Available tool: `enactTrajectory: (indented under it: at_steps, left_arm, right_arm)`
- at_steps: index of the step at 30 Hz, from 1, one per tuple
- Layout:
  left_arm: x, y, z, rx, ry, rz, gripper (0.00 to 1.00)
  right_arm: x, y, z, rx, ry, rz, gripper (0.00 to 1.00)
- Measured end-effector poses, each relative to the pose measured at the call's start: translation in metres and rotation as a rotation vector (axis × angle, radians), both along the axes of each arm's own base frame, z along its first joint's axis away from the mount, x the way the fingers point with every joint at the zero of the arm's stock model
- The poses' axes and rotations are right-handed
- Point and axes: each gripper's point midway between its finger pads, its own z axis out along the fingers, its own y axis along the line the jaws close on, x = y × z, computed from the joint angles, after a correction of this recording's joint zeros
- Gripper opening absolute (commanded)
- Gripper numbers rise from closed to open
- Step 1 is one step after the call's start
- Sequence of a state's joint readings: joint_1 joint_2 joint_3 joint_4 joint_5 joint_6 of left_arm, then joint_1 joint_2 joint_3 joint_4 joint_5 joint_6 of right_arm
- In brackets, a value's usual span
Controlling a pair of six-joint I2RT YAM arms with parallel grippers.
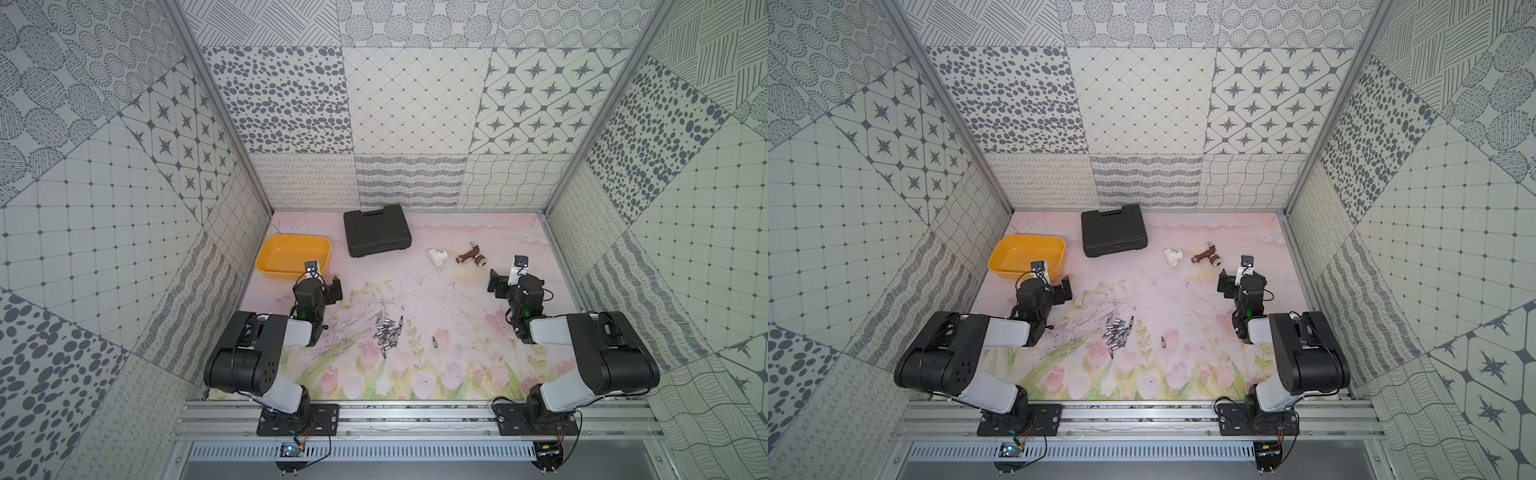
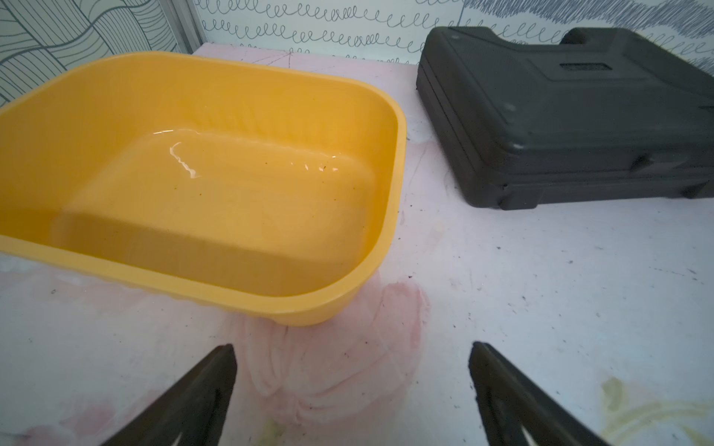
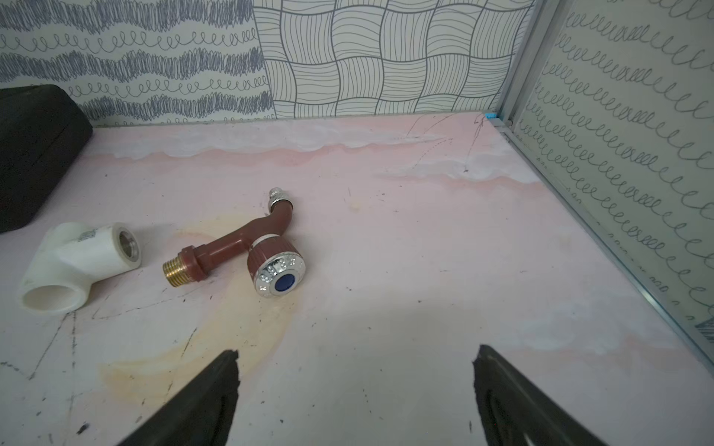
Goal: Put the bit on the desktop into the storage box
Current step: Pick up the storage box at the corner of the board.
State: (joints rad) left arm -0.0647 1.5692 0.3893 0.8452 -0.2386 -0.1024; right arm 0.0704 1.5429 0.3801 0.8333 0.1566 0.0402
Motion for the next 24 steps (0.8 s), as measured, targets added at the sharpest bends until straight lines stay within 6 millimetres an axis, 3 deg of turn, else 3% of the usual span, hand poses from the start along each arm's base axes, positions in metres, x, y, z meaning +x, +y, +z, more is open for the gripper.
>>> enactTrajectory:
  at_steps: [19, 24]
  left_arm:
    - [0.0000, 0.0000, 0.0000, 0.000, 0.000, 0.000, 0.99]
    - [-0.0008, 0.0001, 0.0063, 0.000, -0.009, 0.000, 0.99]
  right_arm:
    - [0.0001, -0.0006, -0.0001, 0.003, 0.000, 0.001, 0.96]
    - [-0.0005, -0.0088, 0.0010, 0.019, -0.005, -0.023, 0.97]
